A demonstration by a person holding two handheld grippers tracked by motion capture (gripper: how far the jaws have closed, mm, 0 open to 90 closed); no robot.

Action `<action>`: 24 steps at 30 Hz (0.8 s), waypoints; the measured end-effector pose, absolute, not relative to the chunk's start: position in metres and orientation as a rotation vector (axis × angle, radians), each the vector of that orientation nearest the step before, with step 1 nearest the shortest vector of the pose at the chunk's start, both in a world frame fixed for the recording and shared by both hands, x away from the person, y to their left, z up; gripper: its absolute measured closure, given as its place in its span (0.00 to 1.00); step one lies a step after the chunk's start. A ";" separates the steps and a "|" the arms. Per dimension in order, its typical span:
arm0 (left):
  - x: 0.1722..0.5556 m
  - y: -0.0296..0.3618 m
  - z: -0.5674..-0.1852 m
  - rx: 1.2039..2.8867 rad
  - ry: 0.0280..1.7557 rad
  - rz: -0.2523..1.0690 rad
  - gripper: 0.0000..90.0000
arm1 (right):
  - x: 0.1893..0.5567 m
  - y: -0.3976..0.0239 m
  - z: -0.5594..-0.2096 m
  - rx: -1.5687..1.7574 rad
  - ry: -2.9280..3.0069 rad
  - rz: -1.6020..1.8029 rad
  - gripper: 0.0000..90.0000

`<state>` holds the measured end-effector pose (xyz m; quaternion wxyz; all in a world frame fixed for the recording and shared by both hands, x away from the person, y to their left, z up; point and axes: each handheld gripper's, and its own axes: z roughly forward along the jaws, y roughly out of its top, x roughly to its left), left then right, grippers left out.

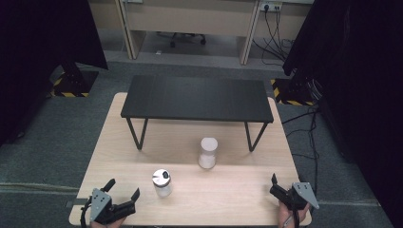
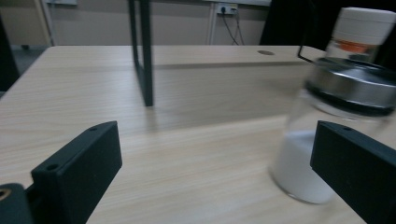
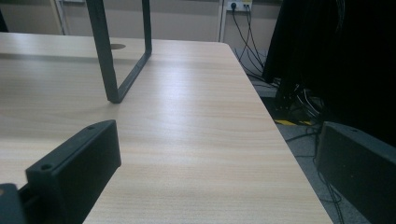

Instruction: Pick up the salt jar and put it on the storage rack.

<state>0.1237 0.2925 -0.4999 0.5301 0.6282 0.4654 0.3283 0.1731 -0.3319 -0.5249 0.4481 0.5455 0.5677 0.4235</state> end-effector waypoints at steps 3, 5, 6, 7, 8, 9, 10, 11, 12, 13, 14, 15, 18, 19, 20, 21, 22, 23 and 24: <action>0.123 0.279 -0.499 1.539 1.062 0.753 0.02 | 0.173 -0.332 -0.525 1.350 1.402 1.053 0.00; 0.123 0.277 -0.500 1.540 1.050 0.747 0.02 | 0.172 -0.333 -0.526 1.351 1.399 1.056 0.00; 0.123 0.274 -0.501 1.539 1.041 0.738 0.02 | 0.172 -0.333 -0.526 1.351 1.398 1.058 0.00; 0.123 0.271 -0.502 1.536 1.033 0.716 0.02 | 0.172 -0.333 -0.526 1.350 1.398 1.058 0.00; 0.124 0.268 -0.502 1.538 1.034 0.706 0.02 | 0.172 -0.333 -0.526 1.349 1.399 1.059 0.00; 0.124 0.268 -0.502 1.538 1.034 0.706 0.02 | 0.172 -0.333 -0.526 1.346 1.399 1.059 0.00; 0.125 0.266 -0.503 1.545 1.030 0.702 0.02 | 0.172 -0.333 -0.526 1.346 1.399 1.059 0.00; 0.125 0.263 -0.504 1.552 1.025 0.697 0.02 | 0.172 -0.333 -0.526 1.344 1.400 1.058 0.00; 0.126 0.260 -0.505 1.570 1.017 0.693 0.02 | 0.172 -0.333 -0.526 1.341 1.400 1.058 0.00; 0.127 0.257 -0.505 1.577 1.015 0.690 0.03 | 0.172 -0.333 -0.526 1.342 1.399 1.060 0.00; 0.127 0.257 -0.505 1.577 1.015 0.690 0.03 | 0.172 -0.333 -0.526 1.342 1.399 1.060 0.00; 0.130 0.253 -0.506 1.591 1.012 0.683 0.04 | 0.172 -0.333 -0.527 1.342 1.398 1.061 0.00; 0.135 0.245 -0.506 1.592 1.010 0.683 0.06 | 0.171 -0.333 -0.527 1.339 1.399 1.061 0.00; 0.137 0.243 -0.506 1.594 1.011 0.682 0.06 | 0.171 -0.333 -0.527 1.339 1.398 1.061 0.00; 0.140 0.240 -0.504 1.601 1.022 0.679 0.06 | 0.171 -0.333 -0.527 1.339 1.397 1.059 0.00; 0.140 0.240 -0.504 1.601 1.022 0.679 0.06 | 0.171 -0.333 -0.527 1.339 1.397 1.059 0.00; 0.145 0.236 -0.503 1.607 1.028 0.677 0.06 | 0.172 -0.333 -0.527 1.334 1.400 1.054 0.00; 0.145 0.236 -0.503 1.607 1.028 0.677 0.07 | 0.172 -0.333 -0.527 1.334 1.400 1.054 0.00; 0.147 0.235 -0.503 1.610 1.028 0.676 0.07 | 0.172 -0.332 -0.527 1.333 1.400 1.052 0.00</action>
